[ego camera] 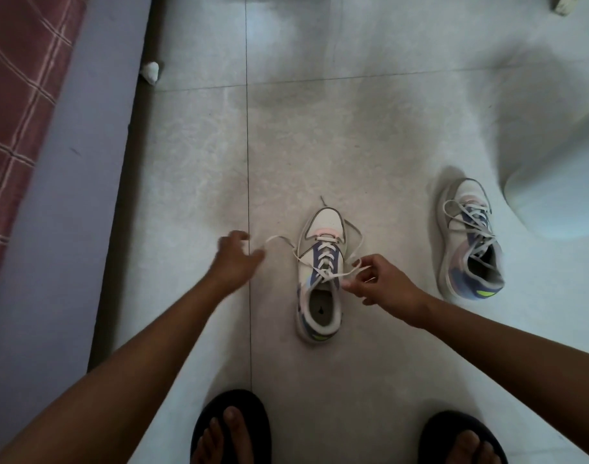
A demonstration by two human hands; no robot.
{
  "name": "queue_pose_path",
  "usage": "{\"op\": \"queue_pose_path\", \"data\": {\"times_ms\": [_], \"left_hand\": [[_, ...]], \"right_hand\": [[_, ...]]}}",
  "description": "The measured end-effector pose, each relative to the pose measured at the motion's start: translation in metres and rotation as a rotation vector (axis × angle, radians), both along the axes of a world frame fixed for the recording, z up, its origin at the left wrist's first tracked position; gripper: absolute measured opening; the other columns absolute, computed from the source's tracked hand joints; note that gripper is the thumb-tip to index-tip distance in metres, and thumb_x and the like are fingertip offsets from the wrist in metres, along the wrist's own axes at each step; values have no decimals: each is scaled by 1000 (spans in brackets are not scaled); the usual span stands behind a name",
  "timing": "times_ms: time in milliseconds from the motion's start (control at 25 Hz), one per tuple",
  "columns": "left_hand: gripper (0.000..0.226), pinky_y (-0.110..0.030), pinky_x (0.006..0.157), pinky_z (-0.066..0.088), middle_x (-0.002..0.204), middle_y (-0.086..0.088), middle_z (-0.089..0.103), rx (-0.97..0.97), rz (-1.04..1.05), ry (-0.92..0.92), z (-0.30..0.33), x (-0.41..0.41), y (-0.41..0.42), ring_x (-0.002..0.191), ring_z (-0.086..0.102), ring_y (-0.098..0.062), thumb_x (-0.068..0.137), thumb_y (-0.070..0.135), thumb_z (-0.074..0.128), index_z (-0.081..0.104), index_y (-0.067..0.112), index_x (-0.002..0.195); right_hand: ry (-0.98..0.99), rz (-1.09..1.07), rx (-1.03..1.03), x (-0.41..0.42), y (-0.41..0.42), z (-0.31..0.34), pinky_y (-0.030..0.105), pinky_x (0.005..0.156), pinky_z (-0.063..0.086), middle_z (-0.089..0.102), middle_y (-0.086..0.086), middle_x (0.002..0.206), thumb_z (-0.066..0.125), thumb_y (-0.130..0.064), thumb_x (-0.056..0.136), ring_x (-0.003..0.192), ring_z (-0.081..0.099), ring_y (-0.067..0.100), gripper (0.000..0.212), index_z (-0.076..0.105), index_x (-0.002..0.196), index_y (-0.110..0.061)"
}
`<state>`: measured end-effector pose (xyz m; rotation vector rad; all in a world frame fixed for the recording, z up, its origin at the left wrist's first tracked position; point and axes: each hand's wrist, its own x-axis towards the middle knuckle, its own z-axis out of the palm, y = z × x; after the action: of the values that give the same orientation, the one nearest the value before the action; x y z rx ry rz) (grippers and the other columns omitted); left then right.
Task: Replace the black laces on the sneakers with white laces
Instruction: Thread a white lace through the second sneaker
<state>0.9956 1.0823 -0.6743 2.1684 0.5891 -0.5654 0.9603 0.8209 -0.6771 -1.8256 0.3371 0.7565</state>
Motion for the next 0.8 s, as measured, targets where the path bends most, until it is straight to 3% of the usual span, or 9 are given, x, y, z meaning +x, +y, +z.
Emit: {"op": "queue_pose_path", "data": {"times_ms": [120, 200, 320, 400, 520, 680, 800], "left_hand": [[16, -24, 57, 37, 84, 5, 58, 3, -404, -48, 7, -20, -50, 77, 56, -14, 89, 37, 58, 56, 20, 91], [28, -25, 62, 42, 93, 4, 53, 17, -550, -4, 5, -25, -62, 80, 54, -11, 83, 38, 66, 51, 20, 99], [57, -31, 77, 44, 119, -5, 46, 216, -721, -79, 0, -25, -67, 104, 52, -21, 78, 32, 71, 41, 16, 124], [49, -30, 76, 43, 119, -6, 47, 253, -687, -199, -3, -30, -72, 105, 50, -23, 82, 29, 65, 44, 13, 123], [37, -32, 75, 45, 113, -7, 51, 201, -644, -335, -7, -36, -74, 100, 50, -22, 84, 22, 59, 50, 11, 118], [34, -34, 69, 45, 93, -4, 52, -56, -418, -321, -10, -43, -63, 81, 52, -19, 79, 8, 62, 45, 15, 109], [31, -30, 66, 41, 86, -6, 49, -115, -380, -333, -12, -46, -59, 76, 49, -20, 78, 1, 59, 43, 14, 101]], "right_hand": [[52, -11, 26, -7, 17, -1, 17, 55, 49, 61, 3, 89, 75, -31, 77, 73, 59, 9, 32, 56, 98, -18], [-24, 53, -82, -7, 22, -4, 18, 58, 43, 56, -1, 85, 77, -28, 76, 73, 53, 9, 34, 53, 98, -18], [-218, 183, -276, -7, 27, -7, 16, 59, 34, 48, -6, 87, 74, -25, 78, 72, 45, 4, 37, 47, 102, -20], [-322, 186, -261, -7, 35, -6, 15, 62, 35, 50, -5, 93, 71, -20, 79, 76, 47, 6, 34, 49, 105, -16], [-371, 160, -230, 0, 42, -4, 26, 68, 43, 55, 5, 95, 68, -13, 78, 82, 53, 18, 26, 53, 100, -10], [-349, 233, -273, -1, 32, -4, 25, 60, 38, 52, 1, 82, 65, -11, 79, 68, 47, 16, 23, 46, 93, -15], [-369, 283, -301, -2, 25, -5, 27, 61, 36, 51, 5, 83, 61, -8, 81, 69, 44, 16, 22, 43, 92, -15]]}}
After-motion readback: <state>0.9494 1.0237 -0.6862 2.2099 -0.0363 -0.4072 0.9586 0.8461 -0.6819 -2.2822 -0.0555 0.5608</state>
